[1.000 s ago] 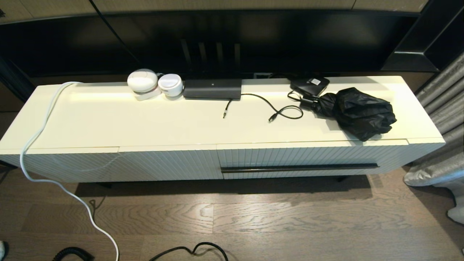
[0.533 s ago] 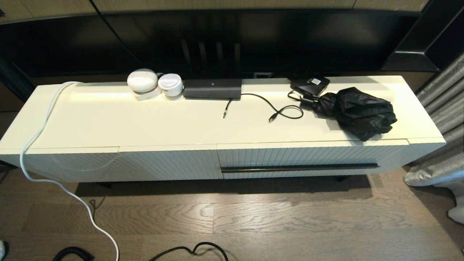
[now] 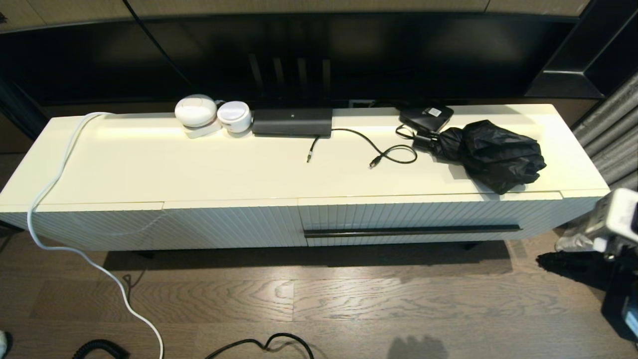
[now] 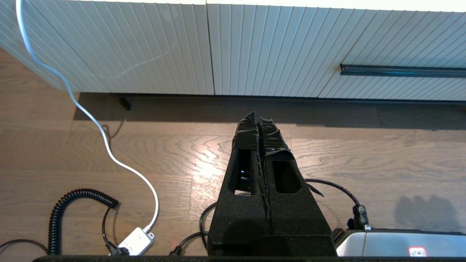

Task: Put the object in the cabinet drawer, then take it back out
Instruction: Open the drawer

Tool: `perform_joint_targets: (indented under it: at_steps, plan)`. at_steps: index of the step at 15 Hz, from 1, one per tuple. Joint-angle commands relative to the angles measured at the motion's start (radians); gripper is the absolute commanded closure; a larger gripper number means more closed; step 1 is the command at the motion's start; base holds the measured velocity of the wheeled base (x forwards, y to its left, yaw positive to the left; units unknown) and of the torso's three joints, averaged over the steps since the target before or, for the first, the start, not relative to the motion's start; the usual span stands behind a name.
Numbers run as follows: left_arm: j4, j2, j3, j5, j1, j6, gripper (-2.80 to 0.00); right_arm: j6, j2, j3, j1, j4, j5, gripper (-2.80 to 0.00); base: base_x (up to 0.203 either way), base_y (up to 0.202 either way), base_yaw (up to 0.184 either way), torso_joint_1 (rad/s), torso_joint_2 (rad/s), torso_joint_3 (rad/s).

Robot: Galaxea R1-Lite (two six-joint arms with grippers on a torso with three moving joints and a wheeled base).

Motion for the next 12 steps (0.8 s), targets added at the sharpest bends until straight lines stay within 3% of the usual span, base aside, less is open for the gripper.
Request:
perform_joint_targets:
  at_steps: [1,5,12]
  plan:
    - [0.000,0.001,0.000,0.000,-0.002,-0.001,0.00,-0.050,0.146,0.023,0.011,-0.010,-0.002,0.00,0.000,0.000,0.000,0.000,0.00,0.000]
    - [0.000,0.001,0.000,0.000,-0.001,-0.001,0.00,-0.136,0.307,0.059,-0.001,-0.127,-0.003,0.00,0.000,0.000,0.000,0.000,0.00,0.000]
    - [0.000,0.001,0.000,0.000,-0.001,-0.001,0.00,-0.177,0.551,0.110,-0.007,-0.426,-0.003,0.00,0.000,0.000,0.000,0.000,0.00,0.000]
